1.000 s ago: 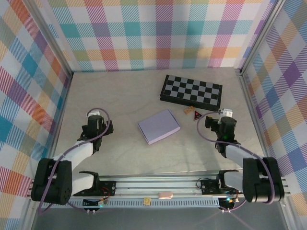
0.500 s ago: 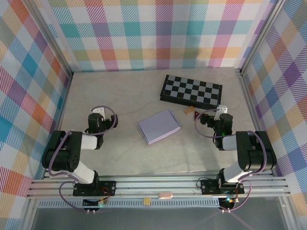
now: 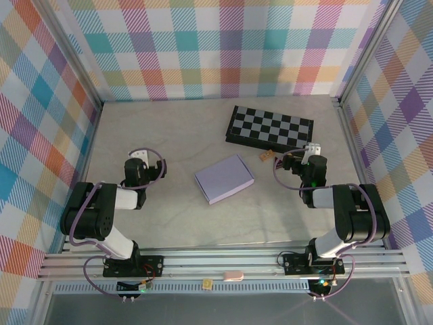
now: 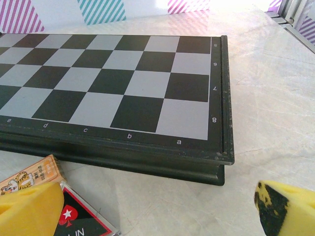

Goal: Fold the paper box

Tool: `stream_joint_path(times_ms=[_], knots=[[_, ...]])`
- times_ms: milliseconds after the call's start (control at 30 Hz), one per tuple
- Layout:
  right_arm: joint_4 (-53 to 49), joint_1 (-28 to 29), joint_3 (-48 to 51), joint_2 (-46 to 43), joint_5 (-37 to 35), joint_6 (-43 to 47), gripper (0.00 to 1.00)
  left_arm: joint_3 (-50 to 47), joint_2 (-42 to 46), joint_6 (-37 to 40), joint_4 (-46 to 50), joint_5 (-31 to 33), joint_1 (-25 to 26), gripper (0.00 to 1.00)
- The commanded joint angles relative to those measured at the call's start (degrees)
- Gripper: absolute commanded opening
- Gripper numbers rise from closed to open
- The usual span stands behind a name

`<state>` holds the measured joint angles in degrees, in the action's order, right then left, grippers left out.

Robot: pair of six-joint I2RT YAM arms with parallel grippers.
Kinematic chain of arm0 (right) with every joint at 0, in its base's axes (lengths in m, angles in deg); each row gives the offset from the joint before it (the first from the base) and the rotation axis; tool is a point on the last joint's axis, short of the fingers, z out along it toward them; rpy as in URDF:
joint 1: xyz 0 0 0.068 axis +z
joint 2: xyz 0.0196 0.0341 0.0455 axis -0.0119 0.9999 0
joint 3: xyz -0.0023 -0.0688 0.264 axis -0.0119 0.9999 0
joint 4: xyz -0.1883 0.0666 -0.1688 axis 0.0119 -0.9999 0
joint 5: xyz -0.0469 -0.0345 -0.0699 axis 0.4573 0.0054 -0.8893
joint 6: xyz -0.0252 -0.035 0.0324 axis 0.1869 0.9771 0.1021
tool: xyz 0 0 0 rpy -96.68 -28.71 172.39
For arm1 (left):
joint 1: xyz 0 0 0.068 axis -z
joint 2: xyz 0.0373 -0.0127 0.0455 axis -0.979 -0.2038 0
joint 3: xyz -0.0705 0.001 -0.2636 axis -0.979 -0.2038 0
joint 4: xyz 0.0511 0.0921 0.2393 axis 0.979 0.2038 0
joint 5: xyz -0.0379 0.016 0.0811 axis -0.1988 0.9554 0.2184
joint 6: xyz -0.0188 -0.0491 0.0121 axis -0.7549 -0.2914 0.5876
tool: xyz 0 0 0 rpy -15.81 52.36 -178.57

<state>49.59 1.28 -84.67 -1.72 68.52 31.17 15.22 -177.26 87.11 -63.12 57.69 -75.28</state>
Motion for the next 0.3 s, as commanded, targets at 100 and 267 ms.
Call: stream_joint_path(times_ms=[100,267], knots=[[-0.33,0.27,-0.84,0.28,0.06,1.06,0.99,0.88,0.1,0.49,-2.32,-0.49,0.25,1.0],[0.94,0.2,0.01,0.04,-0.15,1.19,0.99,0.68,0.2,0.72,-2.58,0.12,0.65,1.0]])
